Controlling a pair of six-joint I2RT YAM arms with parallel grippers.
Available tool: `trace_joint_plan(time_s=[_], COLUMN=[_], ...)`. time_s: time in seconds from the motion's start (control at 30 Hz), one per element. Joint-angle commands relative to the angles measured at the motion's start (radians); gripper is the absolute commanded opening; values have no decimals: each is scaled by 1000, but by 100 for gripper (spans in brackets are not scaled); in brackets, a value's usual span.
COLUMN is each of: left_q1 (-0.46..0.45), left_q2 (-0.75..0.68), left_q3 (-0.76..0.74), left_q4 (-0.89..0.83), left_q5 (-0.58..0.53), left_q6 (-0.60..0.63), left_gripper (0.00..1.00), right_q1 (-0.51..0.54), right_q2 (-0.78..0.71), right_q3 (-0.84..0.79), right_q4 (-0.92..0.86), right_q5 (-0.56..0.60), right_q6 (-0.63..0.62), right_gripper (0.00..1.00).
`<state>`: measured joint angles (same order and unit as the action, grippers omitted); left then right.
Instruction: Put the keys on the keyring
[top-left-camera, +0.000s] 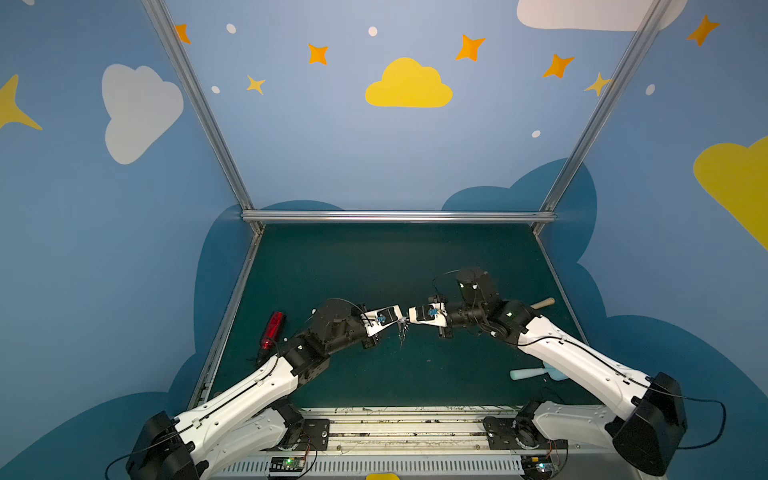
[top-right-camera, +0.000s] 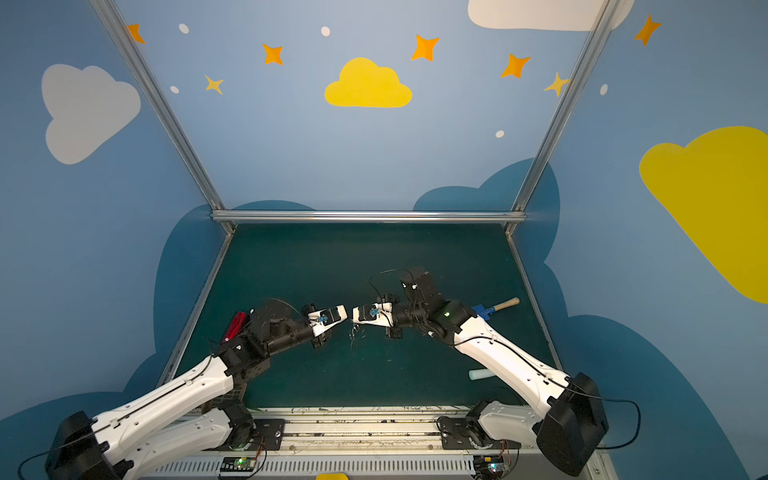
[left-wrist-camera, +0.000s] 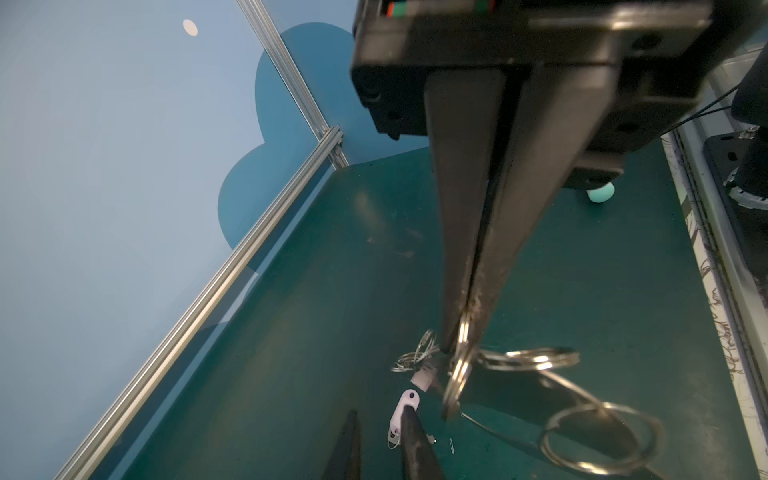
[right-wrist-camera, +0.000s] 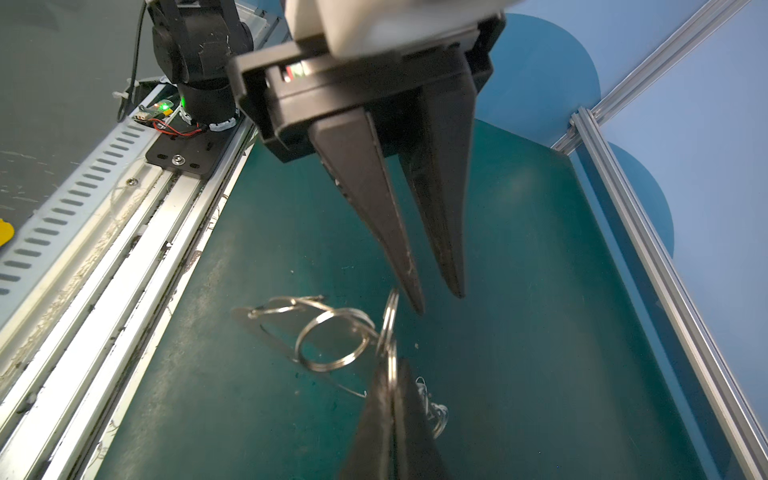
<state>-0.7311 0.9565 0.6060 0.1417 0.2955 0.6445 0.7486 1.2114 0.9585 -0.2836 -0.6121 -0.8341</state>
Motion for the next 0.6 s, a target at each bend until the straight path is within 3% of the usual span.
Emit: trace_joint_plan(time_s=[0.0,0.33,0.57], left_q1=[3,-22,-25], left_q2=[-6,-13,-41], left_q3=[33,26,-8], left_q4=[42,42,47], left_q5=[50,110,91], left_q6=[-26,-31,-46], left_gripper=[20,20,21], right_q1=[-3,-5,-6], right_q2=[-31,-17,13], right_q3=[-13,-1,19], right_q4=[30,8,-62], right_q5=[-23,-28,-21], right_q6=[24,63,77], right_gripper=[0,0,0])
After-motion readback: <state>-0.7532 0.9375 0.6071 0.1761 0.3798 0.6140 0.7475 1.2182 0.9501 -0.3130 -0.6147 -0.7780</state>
